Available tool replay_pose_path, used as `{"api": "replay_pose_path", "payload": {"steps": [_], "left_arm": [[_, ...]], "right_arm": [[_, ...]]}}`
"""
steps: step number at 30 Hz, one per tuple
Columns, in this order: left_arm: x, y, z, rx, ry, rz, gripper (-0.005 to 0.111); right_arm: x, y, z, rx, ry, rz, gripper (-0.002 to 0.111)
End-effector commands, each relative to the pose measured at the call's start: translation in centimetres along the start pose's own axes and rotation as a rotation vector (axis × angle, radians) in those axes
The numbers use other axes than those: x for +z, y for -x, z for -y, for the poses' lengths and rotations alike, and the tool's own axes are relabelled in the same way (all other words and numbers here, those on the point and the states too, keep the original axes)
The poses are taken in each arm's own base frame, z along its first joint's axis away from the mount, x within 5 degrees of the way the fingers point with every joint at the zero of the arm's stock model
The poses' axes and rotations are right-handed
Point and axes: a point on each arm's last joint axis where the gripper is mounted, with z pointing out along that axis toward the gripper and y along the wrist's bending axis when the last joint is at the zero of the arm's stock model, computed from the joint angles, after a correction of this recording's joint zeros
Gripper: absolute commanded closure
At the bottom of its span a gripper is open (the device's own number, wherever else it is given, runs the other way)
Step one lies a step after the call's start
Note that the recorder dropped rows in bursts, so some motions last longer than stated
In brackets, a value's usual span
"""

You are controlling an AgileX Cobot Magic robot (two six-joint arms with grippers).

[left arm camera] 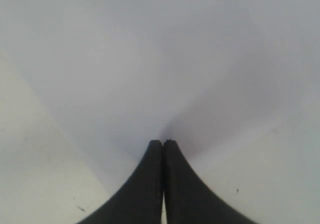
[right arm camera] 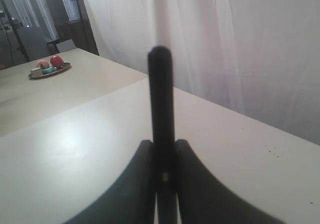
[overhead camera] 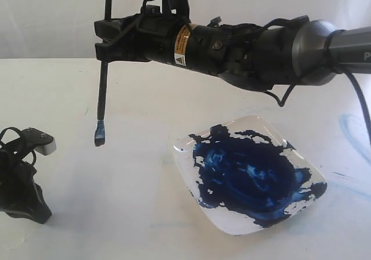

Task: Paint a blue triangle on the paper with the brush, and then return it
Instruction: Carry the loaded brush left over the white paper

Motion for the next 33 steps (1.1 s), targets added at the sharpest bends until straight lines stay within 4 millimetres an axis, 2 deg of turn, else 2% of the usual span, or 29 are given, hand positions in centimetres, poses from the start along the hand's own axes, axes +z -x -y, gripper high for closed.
{"api": "replay_pose_path", "payload": {"steps": [1,10,27,33], "left_arm": [[-0.1,-0.2,0.1,-0.013,-0.009,-0.003,0.107],[-0.1,-0.2,0.1,-0.013,-0.009,-0.003,0.107],[-0.1,-0.2,0.1,-0.013,-0.011,-0.004,0.107],[-0.1,-0.2,0.1,-0.013,-0.011,-0.004,0.107]], "right_arm": [[0.4,-0.2,-0.2,0.007,0.033,0.029,0.108],[0.9,-1.6,0.1,0.018,0.055,0.02,0.108],[0.9,-2.1,0.5,0.018,0.006,-0.025,0.108],[1.0,-1.3,-0.1,0.076,0.068,0.066,0.108]]}}
